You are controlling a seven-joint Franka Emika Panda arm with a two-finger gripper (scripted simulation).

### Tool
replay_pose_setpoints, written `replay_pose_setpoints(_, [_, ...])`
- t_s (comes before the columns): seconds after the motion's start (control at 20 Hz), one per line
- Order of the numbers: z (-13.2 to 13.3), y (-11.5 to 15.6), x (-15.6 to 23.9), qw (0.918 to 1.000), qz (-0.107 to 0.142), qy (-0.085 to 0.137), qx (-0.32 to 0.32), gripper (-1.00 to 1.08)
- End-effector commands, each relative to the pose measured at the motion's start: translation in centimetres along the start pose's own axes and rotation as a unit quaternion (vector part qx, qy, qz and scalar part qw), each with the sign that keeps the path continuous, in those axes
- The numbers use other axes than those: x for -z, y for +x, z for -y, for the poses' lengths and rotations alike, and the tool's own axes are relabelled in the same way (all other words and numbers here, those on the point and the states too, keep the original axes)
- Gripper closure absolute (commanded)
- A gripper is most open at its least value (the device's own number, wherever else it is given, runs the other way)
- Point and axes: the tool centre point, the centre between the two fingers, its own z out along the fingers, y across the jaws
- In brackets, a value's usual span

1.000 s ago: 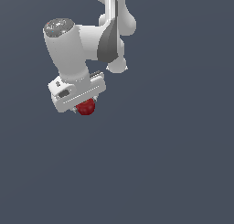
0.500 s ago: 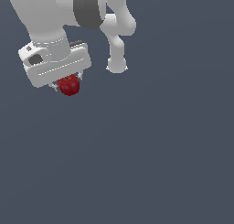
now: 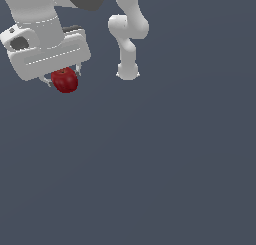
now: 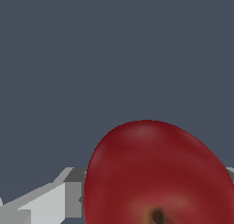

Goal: Pick up the object and move it to a goal position.

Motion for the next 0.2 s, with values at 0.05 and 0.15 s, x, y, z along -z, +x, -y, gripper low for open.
replay_pose_setpoints(0.05, [-0.12, -0.03, 0.30, 1.0000, 0.000, -0.001, 0.000, 1.08])
replay_pose_setpoints(0.15, [-0.13, 0.04, 0.19, 1.0000, 0.000, -0.001, 0.000, 1.08])
